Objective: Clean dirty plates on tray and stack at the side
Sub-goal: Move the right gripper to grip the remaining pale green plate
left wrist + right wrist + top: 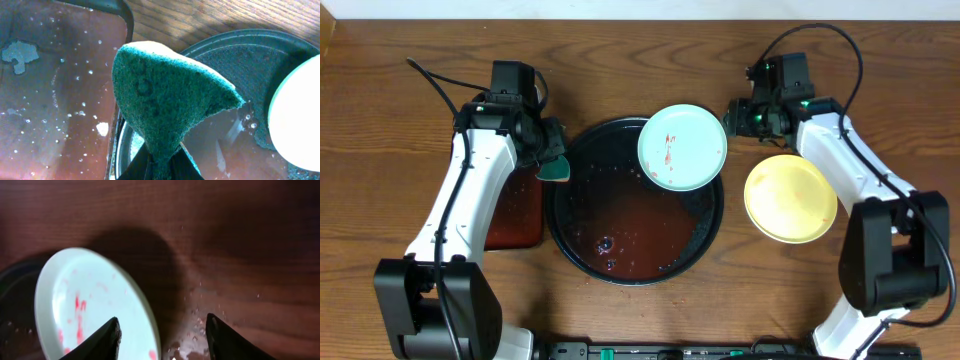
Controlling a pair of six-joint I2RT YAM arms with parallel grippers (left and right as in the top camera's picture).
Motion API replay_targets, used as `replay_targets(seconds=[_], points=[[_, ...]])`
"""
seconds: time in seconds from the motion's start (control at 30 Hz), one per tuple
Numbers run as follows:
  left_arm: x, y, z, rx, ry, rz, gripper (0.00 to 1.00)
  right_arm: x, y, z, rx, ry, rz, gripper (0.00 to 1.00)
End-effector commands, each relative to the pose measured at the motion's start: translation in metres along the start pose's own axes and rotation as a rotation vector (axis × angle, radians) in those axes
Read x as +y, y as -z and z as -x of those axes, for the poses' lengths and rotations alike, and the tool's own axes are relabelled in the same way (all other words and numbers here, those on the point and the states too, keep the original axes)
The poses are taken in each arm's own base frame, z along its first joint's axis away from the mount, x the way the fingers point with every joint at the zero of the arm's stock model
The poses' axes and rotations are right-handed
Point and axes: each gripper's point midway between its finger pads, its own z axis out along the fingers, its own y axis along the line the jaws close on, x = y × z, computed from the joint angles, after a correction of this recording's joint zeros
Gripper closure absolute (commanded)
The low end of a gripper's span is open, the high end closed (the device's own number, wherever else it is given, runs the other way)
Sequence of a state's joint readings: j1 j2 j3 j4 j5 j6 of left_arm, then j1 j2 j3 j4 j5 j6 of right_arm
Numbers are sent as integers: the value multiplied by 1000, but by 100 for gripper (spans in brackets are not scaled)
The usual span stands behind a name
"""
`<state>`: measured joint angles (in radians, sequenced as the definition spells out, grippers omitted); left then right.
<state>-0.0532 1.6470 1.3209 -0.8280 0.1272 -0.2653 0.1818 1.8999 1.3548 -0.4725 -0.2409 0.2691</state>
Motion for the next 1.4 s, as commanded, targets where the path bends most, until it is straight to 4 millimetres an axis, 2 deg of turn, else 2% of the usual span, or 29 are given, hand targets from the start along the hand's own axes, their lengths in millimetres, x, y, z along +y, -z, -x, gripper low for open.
replay_targets(seconds=[0.0, 0.23, 0.33, 0.43, 0.47, 0.5, 0.57, 0.67, 0.8, 0.87, 0.93, 1.0, 1.17, 1.3, 1.37], points=[[1, 4, 5, -20, 6, 4, 93, 1, -11, 5, -9, 22, -7, 48], [1, 4, 3, -14, 6, 6, 93, 11, -39, -9, 28, 49, 6, 50], [1, 4, 3, -13, 6, 6, 92, 13, -50, -16, 48, 57, 7, 55], [1, 4, 3, -13, 6, 6, 93, 12, -55, -21, 64, 55, 5, 71], [1, 4, 3, -13, 6, 6, 93, 12, -55, -22, 67, 54, 3, 80], [1, 4, 3, -13, 6, 6, 92, 11, -54, -23, 70, 52, 2, 92], [1, 4, 3, -13, 6, 6, 93, 12, -52, -22, 69, 38, 2, 99], [1, 4, 3, -13, 6, 6, 93, 16, -40, -21, 69, 14, 3, 99], [1, 4, 3, -13, 6, 6, 92, 37, -8, -21, 70, 32, 26, 99], [1, 4, 3, -13, 6, 6, 93, 52, 6, -28, 85, 55, 37, 99], [1, 4, 3, -13, 6, 6, 93, 67, 12, -43, 124, 83, 44, 99], [1, 4, 3, -13, 6, 6, 93, 79, 11, -61, 178, 110, 46, 99], [1, 4, 3, -12, 6, 5, 92, 97, -8, -106, 308, 169, 37, 99], [2, 4, 0, 0, 2, 9, 93, 101, -25, -129, 373, 192, 26, 99], [3, 4, -4, 14, -4, 13, 93, 98, -30, -134, 392, 183, 17, 91]])
